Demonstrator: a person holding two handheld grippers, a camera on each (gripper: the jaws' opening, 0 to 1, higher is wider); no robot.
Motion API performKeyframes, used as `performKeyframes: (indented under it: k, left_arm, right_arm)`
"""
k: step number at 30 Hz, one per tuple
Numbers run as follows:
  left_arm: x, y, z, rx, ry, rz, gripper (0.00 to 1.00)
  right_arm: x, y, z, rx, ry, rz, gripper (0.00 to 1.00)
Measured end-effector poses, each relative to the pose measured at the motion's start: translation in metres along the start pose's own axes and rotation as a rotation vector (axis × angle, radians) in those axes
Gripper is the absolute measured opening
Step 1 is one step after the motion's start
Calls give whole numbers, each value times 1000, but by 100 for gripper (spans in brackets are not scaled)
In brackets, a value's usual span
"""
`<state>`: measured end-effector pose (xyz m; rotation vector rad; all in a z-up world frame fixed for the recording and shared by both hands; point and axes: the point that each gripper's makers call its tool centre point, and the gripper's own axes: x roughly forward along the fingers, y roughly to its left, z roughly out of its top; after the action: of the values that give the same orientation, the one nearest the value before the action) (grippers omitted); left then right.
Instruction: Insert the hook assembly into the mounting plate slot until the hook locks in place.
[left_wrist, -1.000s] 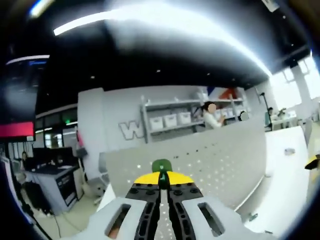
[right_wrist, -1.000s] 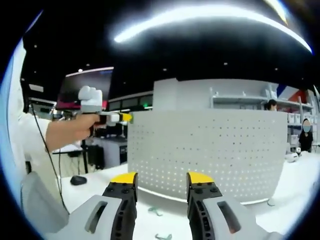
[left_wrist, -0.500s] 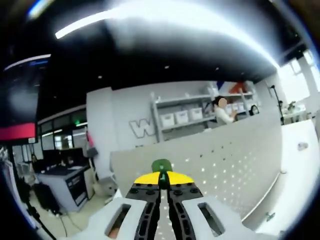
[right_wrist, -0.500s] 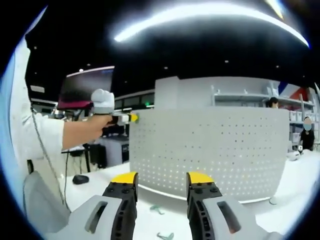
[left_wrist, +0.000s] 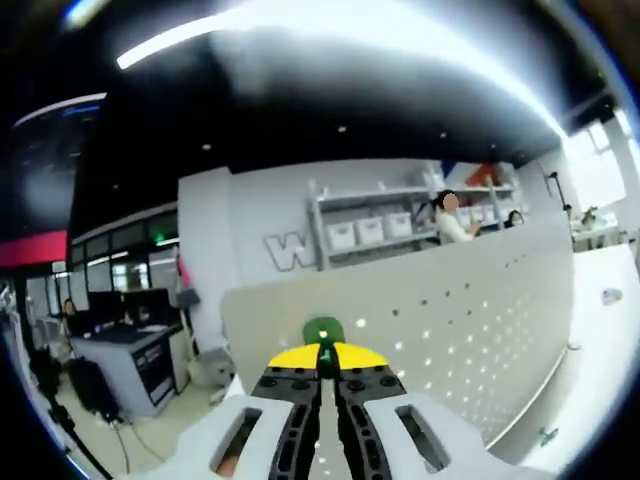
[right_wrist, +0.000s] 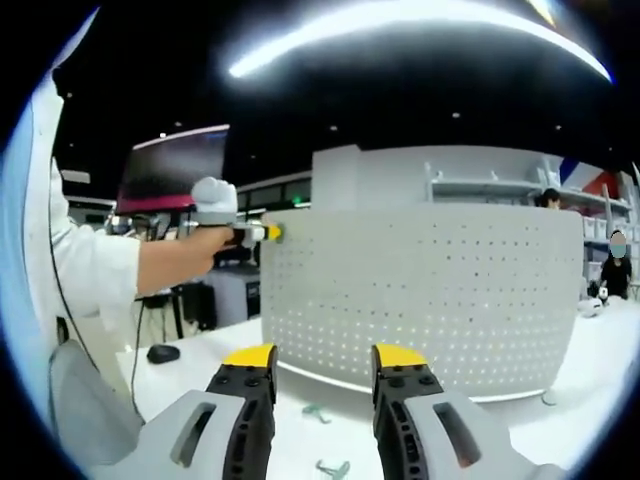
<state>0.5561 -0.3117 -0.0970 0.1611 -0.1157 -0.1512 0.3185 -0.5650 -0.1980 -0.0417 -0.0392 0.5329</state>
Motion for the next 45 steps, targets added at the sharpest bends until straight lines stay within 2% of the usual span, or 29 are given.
performKeyframes:
  k: [11,14,19,22,25,28,29,32,36,38,39,45]
  left_arm:
    - [2,-1,-4,15,-4,-2,3]
    - [4,-4,-4,85,-6,10,3]
    - [7,-4,-5,114,-11,20,4]
    - [8,-4,-4,199,-9,29,4]
    - [1,-9,-2,202,-13,27,4]
    - [-4,-13,-1,255,-19,28,4]
    - [-6,-14,0,245,-22,28,4]
    - [-9,-15,1,105,-40,8,5]
    - [-3,-7,-1,102,-27,4,5]
    - [-2,-7,-3,72,-23,-4,6]
    - [0,-1,-5,55,-18,-8,6]
    - [1,-4,-9,57,-1,-20,7]
  right_arm:
    - [-1,1,-2,-4,11,-1,36]
    - [-1,0,-3,-2,13,-3,36]
    - [-1,-1,-3,-1,13,-5,36]
    - [-1,-1,-3,-2,16,-4,36]
    - [-1,0,-4,-1,18,-3,36]
    - [0,0,-4,-4,20,-1,36]
    - [0,0,-4,-4,20,-1,36]
    - [0,0,-4,-1,19,-1,36]
    - [1,1,-4,-2,20,2,36]
    - [1,1,-4,-2,20,3,36]
    - [1,1,-4,-1,21,4,36]
    - [1,2,-5,-1,22,8,36]
